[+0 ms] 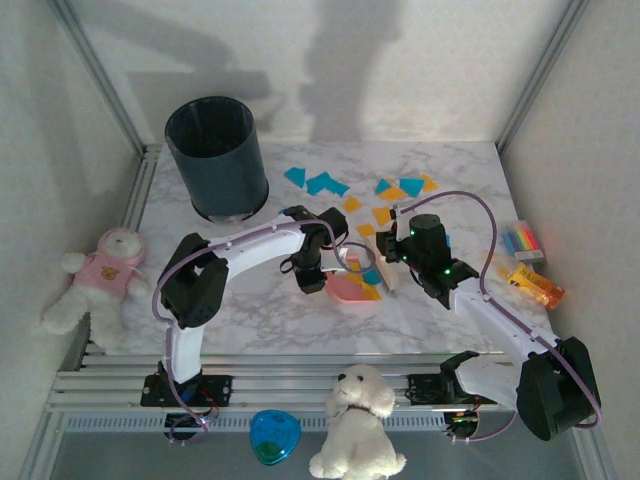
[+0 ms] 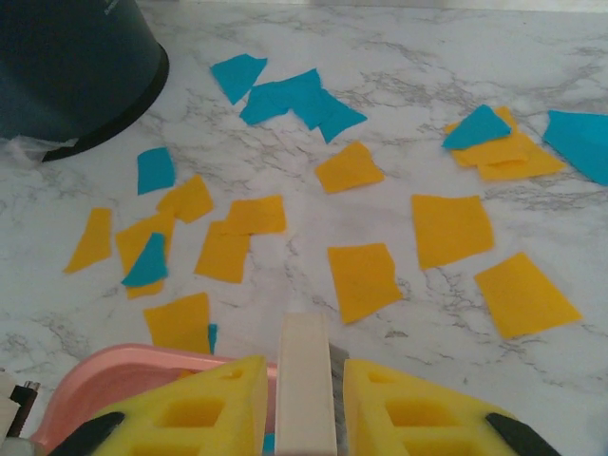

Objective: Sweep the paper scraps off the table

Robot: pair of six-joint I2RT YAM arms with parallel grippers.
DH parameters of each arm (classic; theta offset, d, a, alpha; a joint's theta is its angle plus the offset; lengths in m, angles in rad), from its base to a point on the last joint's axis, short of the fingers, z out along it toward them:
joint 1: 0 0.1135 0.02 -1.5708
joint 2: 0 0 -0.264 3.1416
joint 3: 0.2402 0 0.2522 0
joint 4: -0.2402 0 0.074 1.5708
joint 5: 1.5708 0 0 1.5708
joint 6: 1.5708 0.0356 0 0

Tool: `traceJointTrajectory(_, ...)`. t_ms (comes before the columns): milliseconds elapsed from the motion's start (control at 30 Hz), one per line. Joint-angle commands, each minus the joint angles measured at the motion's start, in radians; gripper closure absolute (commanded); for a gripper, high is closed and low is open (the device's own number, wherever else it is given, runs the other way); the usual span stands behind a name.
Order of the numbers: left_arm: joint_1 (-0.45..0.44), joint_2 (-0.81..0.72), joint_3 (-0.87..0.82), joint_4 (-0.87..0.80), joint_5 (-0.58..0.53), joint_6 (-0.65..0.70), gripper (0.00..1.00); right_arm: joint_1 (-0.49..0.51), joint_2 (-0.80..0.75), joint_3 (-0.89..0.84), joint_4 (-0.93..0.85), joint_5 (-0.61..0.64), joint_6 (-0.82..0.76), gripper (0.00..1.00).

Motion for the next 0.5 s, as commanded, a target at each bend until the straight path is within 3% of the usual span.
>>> traceJointTrajectory(0, -0.002, 0.005, -0.006, -0.039, -0.019, -0.005, 1.00, 0.013, -0.007, -0.008, -0.005, -0.033, 0.049, 1.00)
traceJointTrajectory(467, -0.002, -0.021, -0.043, -0.021, -0.018, -0.007, 1.00, 0.013, -0.065, -0.027, 0.017, 0.059, 0.172, 1.00)
